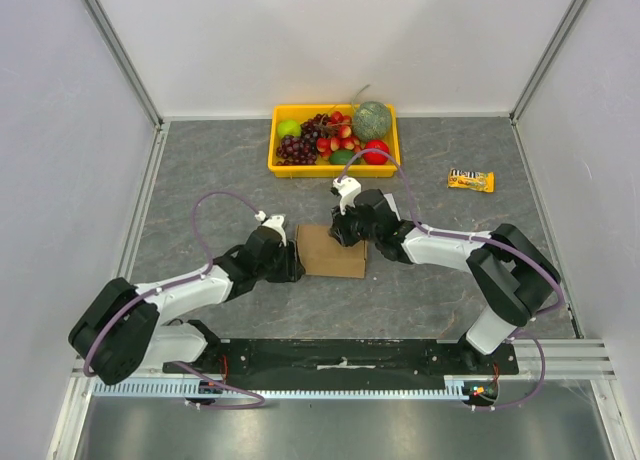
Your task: Fold the paper box
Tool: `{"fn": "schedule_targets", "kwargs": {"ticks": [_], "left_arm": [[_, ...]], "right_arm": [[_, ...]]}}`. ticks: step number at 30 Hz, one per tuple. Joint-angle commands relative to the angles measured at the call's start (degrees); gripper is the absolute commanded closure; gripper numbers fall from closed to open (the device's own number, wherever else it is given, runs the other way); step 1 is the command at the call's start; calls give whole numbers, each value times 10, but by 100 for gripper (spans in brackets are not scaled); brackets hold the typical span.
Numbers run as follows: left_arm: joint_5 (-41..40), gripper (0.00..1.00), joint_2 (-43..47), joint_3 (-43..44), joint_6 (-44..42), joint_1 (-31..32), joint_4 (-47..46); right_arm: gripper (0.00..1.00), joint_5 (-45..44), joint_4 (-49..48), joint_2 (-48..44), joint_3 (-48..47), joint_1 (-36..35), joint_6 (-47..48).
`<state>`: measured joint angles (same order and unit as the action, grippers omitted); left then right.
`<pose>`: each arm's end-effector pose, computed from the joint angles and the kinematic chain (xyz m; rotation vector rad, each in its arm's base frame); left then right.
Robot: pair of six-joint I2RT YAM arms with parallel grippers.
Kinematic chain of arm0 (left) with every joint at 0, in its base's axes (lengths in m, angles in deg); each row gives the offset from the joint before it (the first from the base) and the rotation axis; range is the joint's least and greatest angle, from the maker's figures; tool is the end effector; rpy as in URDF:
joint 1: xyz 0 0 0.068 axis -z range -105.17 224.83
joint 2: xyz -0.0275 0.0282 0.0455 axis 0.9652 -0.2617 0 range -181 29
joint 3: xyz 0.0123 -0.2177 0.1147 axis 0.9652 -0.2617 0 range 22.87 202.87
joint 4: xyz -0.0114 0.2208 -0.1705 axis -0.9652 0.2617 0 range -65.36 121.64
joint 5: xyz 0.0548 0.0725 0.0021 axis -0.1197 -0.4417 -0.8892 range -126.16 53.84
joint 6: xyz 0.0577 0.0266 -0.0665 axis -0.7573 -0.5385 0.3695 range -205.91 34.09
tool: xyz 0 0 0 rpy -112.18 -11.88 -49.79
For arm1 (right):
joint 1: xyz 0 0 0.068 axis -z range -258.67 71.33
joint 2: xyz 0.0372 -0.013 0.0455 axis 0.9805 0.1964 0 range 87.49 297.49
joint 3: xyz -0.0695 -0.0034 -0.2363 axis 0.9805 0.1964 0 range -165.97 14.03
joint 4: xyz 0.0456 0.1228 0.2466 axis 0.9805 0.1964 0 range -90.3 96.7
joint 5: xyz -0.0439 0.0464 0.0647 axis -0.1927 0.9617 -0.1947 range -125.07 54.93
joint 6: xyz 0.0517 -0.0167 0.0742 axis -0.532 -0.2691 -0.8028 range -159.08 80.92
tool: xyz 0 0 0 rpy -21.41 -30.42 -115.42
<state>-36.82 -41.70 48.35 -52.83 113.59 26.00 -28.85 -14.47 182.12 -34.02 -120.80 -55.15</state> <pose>0.2173 -0.1733 0.0780 0.1164 2.4602 -0.5637 0.2876 0.2721 0.1152 -0.5640 2.1446 0.6978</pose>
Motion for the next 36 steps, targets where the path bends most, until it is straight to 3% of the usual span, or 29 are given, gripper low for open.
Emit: {"fn": "schedule_targets", "kwargs": {"ticks": [1, 15, 21, 25, 29, 33, 36], "left_arm": [[-48, 40, -21, 15, 10, 2, 1], [-153, 37, -43, 56, 44, 1, 37], [-167, 37, -41, 78, 41, -4, 57], [-146, 37, -27, 79, 45, -4, 59], [-95, 43, 14, 51, 51, -3, 36], [-58, 57, 59, 18, 63, 3, 19], [-47, 66, 86, 6, 67, 4, 29]], "right_arm": [[72, 9, 2, -5, -13, 0, -6], [71, 2, 34, -83, -20, 14, -22], [68, -149, 128, -91, -57, 38, -31], [69, -185, 201, -61, -88, 50, -17], [73, -179, 231, -35, -98, 52, 11], [86, -160, 248, -11, -100, 51, 35], [88, -166, 259, -1, -100, 51, 46]]}}
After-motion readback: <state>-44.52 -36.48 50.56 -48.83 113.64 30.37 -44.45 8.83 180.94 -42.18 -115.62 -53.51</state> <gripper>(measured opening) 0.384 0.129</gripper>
